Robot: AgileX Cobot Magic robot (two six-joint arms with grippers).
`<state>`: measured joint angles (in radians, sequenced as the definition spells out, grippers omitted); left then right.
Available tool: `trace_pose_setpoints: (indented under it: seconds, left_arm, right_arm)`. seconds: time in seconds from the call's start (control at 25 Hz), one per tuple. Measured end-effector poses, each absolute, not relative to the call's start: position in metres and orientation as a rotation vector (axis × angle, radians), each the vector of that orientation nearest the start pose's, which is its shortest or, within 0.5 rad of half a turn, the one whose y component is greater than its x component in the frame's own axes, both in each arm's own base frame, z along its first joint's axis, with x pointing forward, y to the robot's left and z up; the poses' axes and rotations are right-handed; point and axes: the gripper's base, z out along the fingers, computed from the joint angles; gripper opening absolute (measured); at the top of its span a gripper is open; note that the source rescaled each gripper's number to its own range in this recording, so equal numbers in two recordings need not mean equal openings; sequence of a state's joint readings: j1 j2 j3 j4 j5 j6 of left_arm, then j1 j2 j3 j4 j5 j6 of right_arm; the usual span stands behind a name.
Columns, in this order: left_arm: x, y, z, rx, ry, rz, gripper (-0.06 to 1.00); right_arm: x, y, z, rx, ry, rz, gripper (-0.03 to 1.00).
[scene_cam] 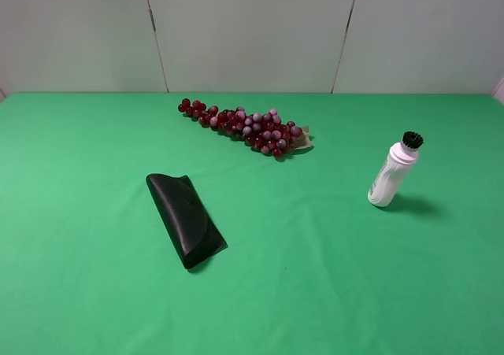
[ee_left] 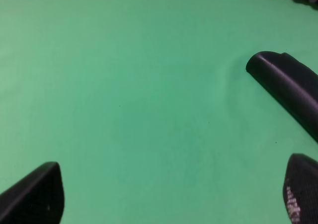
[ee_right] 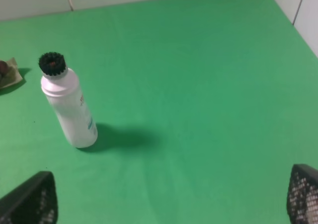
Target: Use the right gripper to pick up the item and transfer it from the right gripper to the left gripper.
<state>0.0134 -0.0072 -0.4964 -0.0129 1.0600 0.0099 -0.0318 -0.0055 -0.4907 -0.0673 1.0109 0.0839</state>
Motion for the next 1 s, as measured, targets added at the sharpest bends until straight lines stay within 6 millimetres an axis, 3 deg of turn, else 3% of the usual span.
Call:
trace_pose_setpoints:
  seconds: [0.76,1.0]
  left_arm:
    - [-0.006,-0.001,0.276,-0.003,2.04,-0.001,1.0]
    - [-0.006,-0.001,0.276,-0.003,2.04,-0.001,1.0]
  right_arm:
    - [-0.003,-0.005,0.279,0.116,1.992,-0.046,1.0]
    - [-0.006,-0.006,0.304,0.113,1.925,-0.057,1.0]
